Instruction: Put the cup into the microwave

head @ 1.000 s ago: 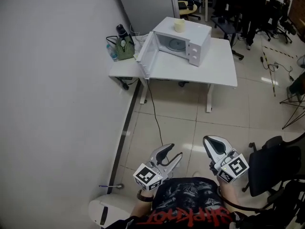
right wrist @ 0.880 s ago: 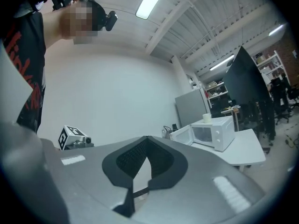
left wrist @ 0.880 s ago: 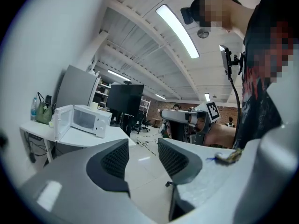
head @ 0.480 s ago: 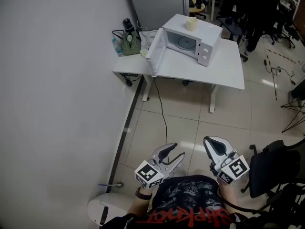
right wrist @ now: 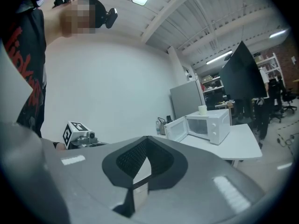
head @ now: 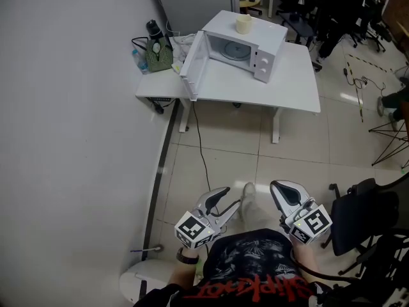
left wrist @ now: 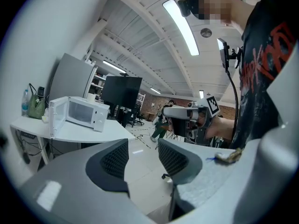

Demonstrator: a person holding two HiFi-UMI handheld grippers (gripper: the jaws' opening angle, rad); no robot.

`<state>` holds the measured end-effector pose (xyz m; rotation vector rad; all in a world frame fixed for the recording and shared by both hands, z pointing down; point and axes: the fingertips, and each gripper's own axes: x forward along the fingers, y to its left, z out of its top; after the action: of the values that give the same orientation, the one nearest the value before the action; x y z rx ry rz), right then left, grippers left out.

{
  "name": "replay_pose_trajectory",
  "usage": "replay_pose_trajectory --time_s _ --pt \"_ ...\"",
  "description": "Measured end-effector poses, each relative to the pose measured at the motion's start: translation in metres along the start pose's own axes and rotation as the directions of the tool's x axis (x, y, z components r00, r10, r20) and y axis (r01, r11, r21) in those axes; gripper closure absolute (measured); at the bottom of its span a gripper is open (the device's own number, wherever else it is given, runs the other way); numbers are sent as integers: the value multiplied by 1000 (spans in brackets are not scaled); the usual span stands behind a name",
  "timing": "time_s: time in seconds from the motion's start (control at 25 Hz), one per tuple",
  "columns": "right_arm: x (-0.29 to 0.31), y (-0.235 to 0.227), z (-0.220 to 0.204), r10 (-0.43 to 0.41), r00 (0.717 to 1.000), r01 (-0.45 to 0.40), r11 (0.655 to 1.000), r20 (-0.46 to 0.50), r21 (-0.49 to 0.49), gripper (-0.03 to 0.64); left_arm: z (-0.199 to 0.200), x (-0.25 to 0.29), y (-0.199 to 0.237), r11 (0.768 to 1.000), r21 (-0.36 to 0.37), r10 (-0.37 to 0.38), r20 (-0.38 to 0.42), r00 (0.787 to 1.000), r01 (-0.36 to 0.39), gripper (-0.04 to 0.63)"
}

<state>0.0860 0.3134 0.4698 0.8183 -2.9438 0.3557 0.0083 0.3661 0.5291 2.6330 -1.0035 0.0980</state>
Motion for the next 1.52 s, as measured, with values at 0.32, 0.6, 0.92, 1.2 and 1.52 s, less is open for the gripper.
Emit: replay_pose_trajectory --time_s 0.32,0.6,0.92,1.2,1.52 --pt "47 -83 12 4 999 -4 1000 43 21 617 21 43 65 994 -36 101 38 994 -99 397" --pt "82 -151 56 12 993 -12 1000 119 -2 617 84 105 127 994 12 110 68 992 -111 398" --pt "103 -209 57 5 993 -10 999 116 45 617 84 169 147 999 46 20 -57 998 -17 399" --pt "163 -242 52 -2 998 -2 998 67 58 617 88 183 217 1000 -18 15 -59 998 -16 399" --pt "251 -264 90 -62 994 60 998 86 19 617 121 192 306 997 12 -73 -36 997 73 399"
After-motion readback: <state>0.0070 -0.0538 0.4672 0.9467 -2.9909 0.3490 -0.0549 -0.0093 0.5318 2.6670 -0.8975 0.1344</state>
